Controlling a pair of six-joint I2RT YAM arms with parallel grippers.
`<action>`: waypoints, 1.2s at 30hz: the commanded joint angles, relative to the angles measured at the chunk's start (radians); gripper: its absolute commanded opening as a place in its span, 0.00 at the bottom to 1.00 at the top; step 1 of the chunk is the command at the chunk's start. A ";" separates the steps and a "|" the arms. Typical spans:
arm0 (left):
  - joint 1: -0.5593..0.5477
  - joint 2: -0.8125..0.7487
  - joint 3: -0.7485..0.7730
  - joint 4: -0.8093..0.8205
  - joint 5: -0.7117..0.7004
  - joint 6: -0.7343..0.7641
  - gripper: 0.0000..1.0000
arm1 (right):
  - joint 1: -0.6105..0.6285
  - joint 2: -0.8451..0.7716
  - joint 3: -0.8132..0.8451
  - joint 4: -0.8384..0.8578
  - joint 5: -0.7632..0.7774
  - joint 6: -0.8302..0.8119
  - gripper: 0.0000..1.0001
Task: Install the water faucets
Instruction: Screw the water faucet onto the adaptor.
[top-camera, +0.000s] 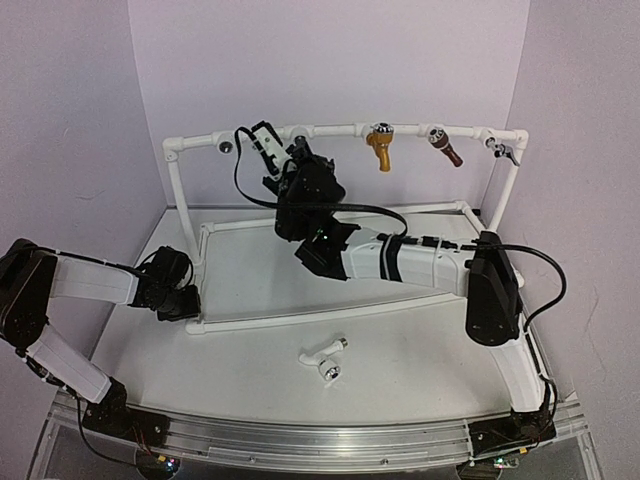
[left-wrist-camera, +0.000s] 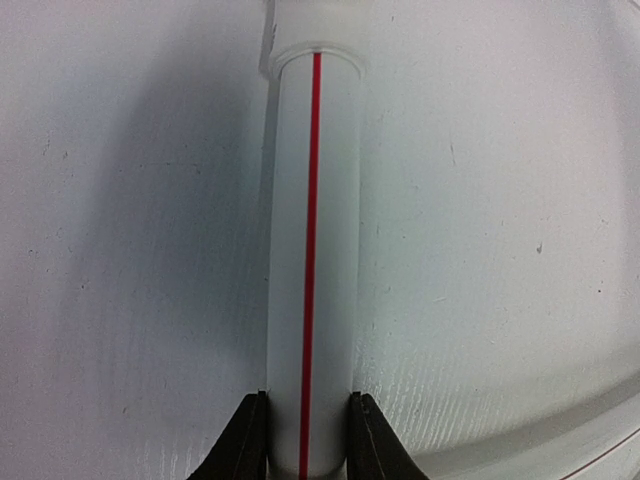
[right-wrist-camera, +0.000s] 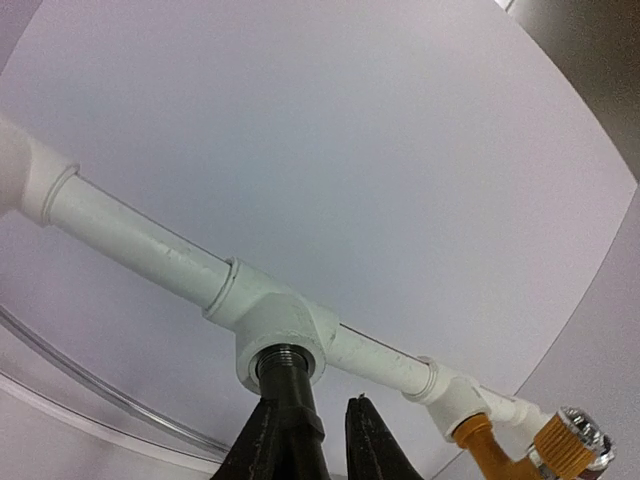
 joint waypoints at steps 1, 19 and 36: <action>-0.019 -0.006 -0.012 -0.015 0.072 -0.053 0.00 | -0.031 -0.102 -0.060 0.037 0.093 0.477 0.00; -0.019 -0.016 -0.017 -0.012 0.074 -0.053 0.00 | -0.040 -0.292 -0.364 0.005 -0.017 1.817 0.00; -0.019 -0.023 -0.021 -0.012 0.071 -0.054 0.00 | -0.083 -0.365 -0.414 -0.114 -0.285 2.011 0.51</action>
